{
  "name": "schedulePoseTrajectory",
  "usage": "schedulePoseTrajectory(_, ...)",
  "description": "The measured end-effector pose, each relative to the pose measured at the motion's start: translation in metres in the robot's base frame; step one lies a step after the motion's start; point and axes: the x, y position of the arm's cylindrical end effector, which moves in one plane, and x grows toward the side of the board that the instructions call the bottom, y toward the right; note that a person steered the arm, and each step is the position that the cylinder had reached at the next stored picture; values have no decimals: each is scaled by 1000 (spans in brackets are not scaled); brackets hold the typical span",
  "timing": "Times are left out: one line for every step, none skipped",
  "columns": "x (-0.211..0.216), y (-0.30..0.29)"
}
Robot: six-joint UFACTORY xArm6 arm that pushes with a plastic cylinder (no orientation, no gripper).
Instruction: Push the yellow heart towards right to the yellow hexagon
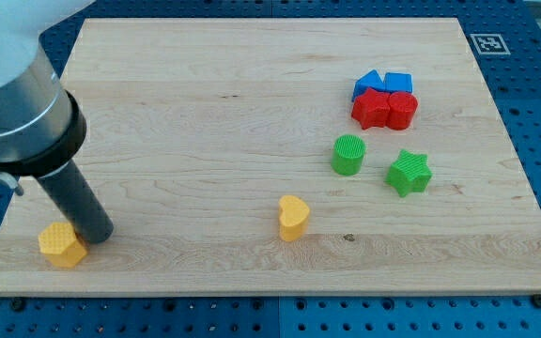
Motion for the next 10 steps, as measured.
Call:
schedulePoseTrajectory(-45, 28)
schedulePoseTrajectory(-47, 77)
schedulePoseTrajectory(-70, 123)
schedulePoseTrajectory(-71, 199)
schedulePoseTrajectory(-26, 268)
schedulePoseTrajectory(-11, 277)
schedulePoseTrajectory(-14, 211)
schedulePoseTrajectory(-15, 136)
schedulePoseTrajectory(-25, 110)
schedulePoseTrajectory(-48, 156)
